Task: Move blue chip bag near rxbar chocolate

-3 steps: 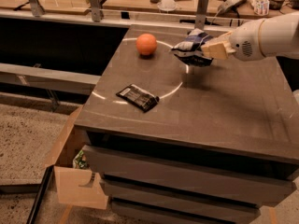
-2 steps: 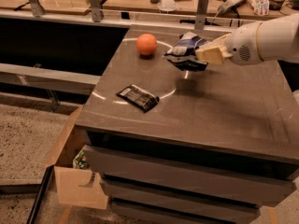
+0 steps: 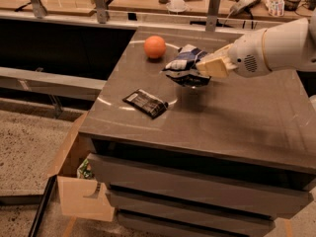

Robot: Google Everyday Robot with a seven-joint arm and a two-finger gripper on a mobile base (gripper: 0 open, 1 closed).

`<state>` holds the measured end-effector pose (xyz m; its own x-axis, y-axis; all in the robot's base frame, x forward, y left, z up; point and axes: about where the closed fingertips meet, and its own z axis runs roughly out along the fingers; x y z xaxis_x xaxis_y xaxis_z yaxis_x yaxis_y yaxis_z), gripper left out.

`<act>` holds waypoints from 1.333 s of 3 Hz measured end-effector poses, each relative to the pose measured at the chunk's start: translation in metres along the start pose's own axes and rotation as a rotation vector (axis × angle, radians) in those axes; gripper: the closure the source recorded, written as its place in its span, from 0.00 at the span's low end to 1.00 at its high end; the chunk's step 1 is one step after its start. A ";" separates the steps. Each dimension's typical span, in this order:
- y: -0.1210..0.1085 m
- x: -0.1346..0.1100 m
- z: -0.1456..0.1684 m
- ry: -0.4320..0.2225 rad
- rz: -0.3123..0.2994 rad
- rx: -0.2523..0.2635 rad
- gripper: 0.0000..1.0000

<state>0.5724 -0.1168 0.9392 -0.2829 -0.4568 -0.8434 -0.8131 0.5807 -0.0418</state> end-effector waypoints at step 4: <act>-0.009 0.021 0.017 0.095 -0.059 -0.015 0.00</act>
Offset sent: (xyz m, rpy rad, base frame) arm -0.0170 0.0219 -0.0433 -0.0788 0.0952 0.1507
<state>0.5824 -0.1197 0.9126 -0.2806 -0.5518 -0.7854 -0.8370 0.5411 -0.0812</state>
